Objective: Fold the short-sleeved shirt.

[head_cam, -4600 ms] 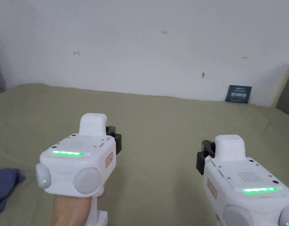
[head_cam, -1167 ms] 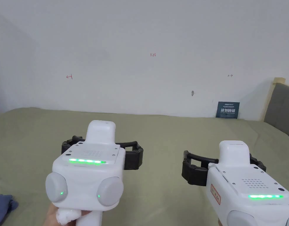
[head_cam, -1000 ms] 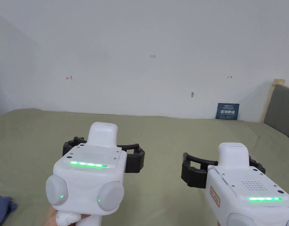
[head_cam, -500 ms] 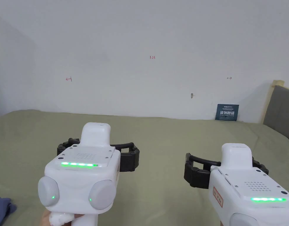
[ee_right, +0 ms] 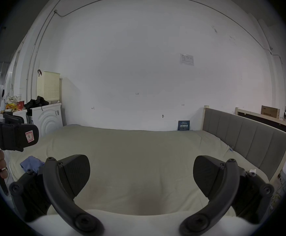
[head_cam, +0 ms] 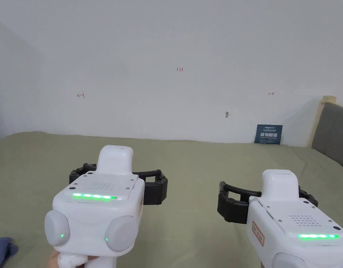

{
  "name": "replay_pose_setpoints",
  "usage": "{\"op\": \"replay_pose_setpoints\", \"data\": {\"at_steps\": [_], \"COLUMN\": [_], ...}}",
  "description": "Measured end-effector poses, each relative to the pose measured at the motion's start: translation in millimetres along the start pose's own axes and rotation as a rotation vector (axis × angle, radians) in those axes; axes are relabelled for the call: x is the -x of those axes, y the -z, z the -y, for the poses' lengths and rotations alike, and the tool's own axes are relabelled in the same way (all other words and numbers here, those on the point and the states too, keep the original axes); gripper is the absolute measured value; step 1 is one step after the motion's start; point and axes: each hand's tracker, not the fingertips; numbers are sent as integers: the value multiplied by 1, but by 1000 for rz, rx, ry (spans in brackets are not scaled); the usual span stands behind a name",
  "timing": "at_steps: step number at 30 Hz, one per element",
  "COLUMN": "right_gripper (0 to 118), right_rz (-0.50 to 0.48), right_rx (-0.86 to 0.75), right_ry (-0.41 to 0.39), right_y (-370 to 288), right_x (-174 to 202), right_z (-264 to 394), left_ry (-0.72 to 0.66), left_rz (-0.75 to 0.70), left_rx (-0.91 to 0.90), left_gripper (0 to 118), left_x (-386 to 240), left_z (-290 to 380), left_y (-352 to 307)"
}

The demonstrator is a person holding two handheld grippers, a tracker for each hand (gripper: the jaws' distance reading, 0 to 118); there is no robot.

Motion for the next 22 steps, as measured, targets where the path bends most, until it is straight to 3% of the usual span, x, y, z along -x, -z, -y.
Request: {"op": "replay_pose_setpoints", "data": {"at_steps": [16,20,22], "right_gripper": [118,118,118], "right_rz": [-8,-13,-12], "right_rx": [6,10,14], "right_ry": [9,1,2], "right_y": [-1,-1,0], "right_x": [2,3,3], "right_z": [0,1,2], "left_ry": [-5,-13,-86], "left_rz": [-25,-54,-66], "left_rx": [102,67,7], "left_gripper": [118,118,118], "left_x": [-2,-4,-2], "left_z": [7,11,11], "left_y": [17,15,12]}}
